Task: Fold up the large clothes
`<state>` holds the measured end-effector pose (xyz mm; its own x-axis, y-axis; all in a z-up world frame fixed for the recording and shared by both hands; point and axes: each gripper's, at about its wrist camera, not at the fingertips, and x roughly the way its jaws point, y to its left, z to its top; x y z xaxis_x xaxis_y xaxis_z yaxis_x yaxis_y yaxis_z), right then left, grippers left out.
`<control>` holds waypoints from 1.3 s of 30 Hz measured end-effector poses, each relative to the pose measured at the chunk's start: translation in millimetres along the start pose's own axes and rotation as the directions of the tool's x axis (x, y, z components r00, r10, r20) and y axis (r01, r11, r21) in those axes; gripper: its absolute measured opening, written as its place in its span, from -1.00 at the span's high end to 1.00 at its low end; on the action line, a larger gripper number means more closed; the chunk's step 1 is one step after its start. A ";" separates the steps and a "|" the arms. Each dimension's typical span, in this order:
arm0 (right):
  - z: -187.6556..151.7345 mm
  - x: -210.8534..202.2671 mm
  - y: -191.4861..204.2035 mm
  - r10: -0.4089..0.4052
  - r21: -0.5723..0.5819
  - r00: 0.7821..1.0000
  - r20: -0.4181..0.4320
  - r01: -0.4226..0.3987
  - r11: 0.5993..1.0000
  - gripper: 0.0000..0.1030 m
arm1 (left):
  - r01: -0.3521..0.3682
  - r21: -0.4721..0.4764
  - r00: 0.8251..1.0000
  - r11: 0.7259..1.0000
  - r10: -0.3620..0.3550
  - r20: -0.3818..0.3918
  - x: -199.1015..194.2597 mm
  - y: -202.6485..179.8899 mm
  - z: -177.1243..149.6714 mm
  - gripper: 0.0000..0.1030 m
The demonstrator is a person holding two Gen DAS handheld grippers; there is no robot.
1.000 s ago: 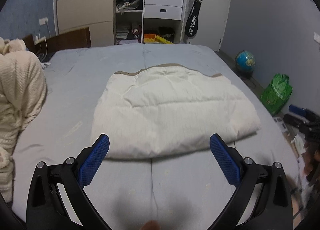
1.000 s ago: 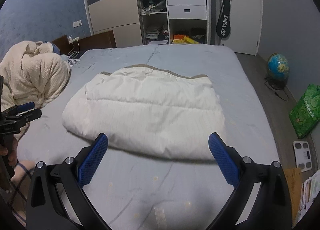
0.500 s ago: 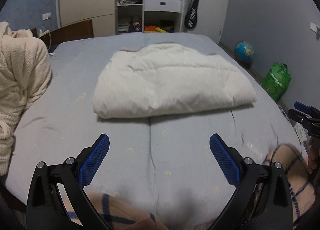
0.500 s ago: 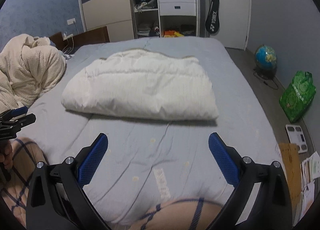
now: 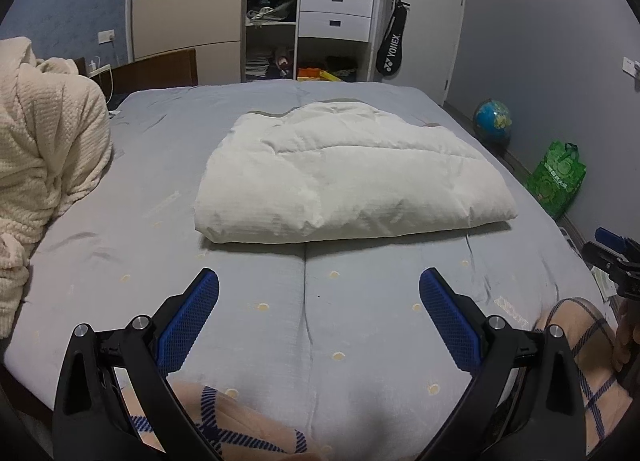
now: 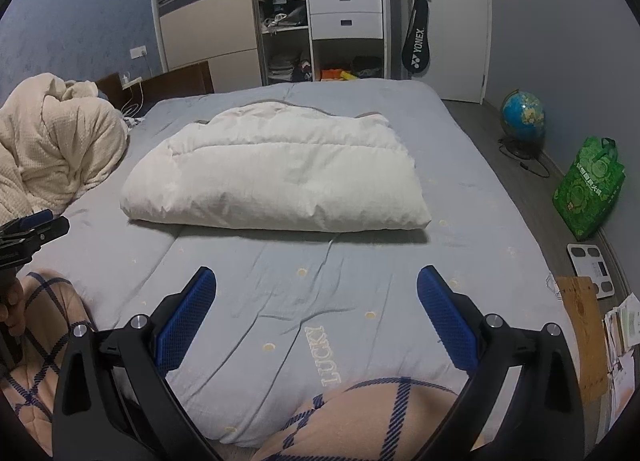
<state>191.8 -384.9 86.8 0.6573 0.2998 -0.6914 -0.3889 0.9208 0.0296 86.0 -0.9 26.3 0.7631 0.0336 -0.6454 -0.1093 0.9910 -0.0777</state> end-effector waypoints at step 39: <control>-0.5 0.9 4.5 -0.005 -0.011 1.000 -0.006 0.005 1.000 -0.86 | 0.008 0.016 1.000 1.000 -0.007 -0.019 4.9 0.0 -1.8 -0.88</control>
<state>190.4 -380.6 86.0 0.6553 0.2932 -0.6961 -0.3927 0.9195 0.0176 88.6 -0.9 21.7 0.7516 0.0239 -0.6591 -0.0932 0.9932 -0.0703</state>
